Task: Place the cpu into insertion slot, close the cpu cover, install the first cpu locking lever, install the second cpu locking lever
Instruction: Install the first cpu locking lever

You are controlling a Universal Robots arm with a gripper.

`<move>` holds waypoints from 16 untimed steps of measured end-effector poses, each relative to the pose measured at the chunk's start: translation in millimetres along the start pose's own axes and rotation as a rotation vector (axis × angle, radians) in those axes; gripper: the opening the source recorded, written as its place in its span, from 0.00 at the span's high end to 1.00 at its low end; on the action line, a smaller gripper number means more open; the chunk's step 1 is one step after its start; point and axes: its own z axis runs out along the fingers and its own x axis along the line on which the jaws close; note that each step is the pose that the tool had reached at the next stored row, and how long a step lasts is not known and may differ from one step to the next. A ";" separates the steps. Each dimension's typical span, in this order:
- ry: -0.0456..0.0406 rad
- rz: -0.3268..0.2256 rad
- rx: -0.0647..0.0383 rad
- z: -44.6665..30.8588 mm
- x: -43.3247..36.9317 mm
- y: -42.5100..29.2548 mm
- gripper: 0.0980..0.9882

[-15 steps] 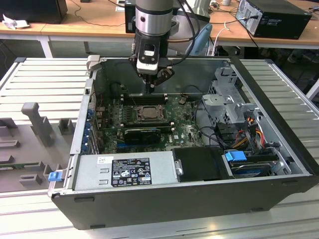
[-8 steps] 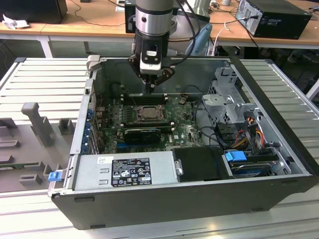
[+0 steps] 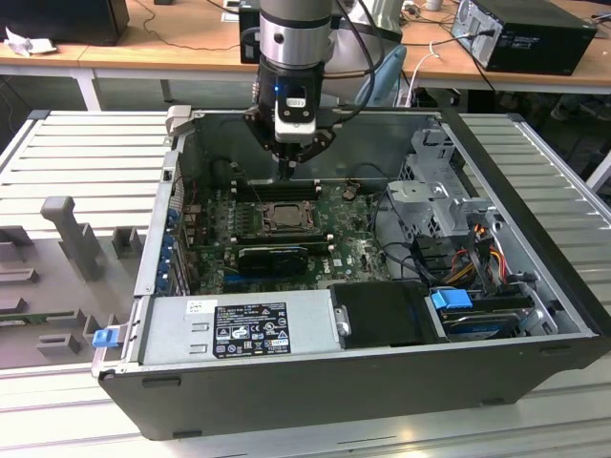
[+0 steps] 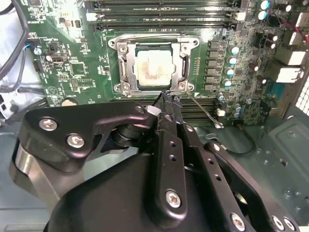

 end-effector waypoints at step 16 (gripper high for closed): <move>0.0101 -0.280 0.008 1.0 0.0 -0.1 0.99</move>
